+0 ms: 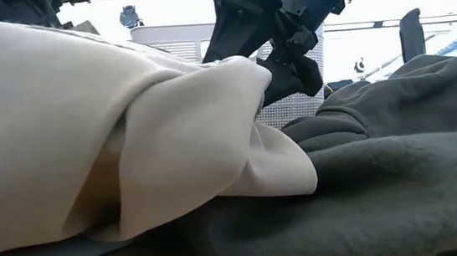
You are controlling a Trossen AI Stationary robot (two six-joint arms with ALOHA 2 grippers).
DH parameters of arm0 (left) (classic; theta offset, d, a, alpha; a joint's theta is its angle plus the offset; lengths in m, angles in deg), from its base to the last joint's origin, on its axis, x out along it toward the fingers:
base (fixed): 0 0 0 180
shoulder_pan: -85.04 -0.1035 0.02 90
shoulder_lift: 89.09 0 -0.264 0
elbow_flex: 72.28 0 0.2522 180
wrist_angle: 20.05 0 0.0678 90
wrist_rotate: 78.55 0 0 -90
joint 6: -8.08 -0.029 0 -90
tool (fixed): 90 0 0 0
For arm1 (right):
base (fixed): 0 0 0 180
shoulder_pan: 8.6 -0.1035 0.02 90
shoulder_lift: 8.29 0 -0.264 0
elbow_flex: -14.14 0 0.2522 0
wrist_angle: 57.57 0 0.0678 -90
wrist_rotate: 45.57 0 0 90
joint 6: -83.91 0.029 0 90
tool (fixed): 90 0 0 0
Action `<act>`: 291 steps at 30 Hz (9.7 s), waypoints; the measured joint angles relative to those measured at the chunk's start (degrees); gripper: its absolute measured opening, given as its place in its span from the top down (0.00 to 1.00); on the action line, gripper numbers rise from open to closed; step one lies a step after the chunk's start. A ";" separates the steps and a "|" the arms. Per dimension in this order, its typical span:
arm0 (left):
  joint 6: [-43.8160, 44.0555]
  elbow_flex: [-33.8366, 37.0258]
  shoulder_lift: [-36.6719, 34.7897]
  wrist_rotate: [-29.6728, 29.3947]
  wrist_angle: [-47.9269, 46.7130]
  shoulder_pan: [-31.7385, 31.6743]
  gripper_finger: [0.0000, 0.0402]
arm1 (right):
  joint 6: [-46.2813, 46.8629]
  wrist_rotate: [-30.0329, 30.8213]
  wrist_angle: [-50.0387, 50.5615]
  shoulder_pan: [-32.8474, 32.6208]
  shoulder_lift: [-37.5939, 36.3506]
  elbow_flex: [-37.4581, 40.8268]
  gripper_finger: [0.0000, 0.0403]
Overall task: Fold laundry
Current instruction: Fold the light brown short pants, then put the folded light brown short pants into the white laundry bin, then fold the black jacket into the white laundry bin
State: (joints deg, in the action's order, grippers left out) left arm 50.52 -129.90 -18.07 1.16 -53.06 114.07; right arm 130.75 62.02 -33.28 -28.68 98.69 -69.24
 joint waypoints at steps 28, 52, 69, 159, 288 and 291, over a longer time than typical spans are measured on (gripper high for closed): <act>9.20 -0.02 -12.64 2.22 -27.26 -4.81 0.46 | 2.87 -0.68 0.32 -0.02 -0.04 -0.70 0.28; -10.30 -0.02 -19.10 -25.49 2.98 -0.26 0.46 | 7.67 4.93 -3.33 1.89 15.77 -1.36 0.29; -11.72 -0.02 -17.25 -29.71 5.37 -0.42 0.46 | -3.03 -5.82 -2.29 1.69 15.93 -5.39 0.97; -33.80 0.04 -17.46 -23.33 5.21 -3.56 0.46 | -39.97 -36.47 -39.30 52.69 5.12 -59.22 1.00; -24.91 -3.34 -6.69 -8.43 10.28 -4.35 0.46 | 4.15 -7.99 42.33 -11.44 -1.36 -3.00 0.54; -26.10 -3.32 -6.47 -8.47 10.28 -5.20 0.46 | 3.90 -4.91 36.47 -11.54 -1.36 0.74 0.54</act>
State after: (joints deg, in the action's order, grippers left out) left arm 24.42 -133.22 -24.54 -7.32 -42.78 108.87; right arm 134.65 57.11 3.19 -40.22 97.33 -68.50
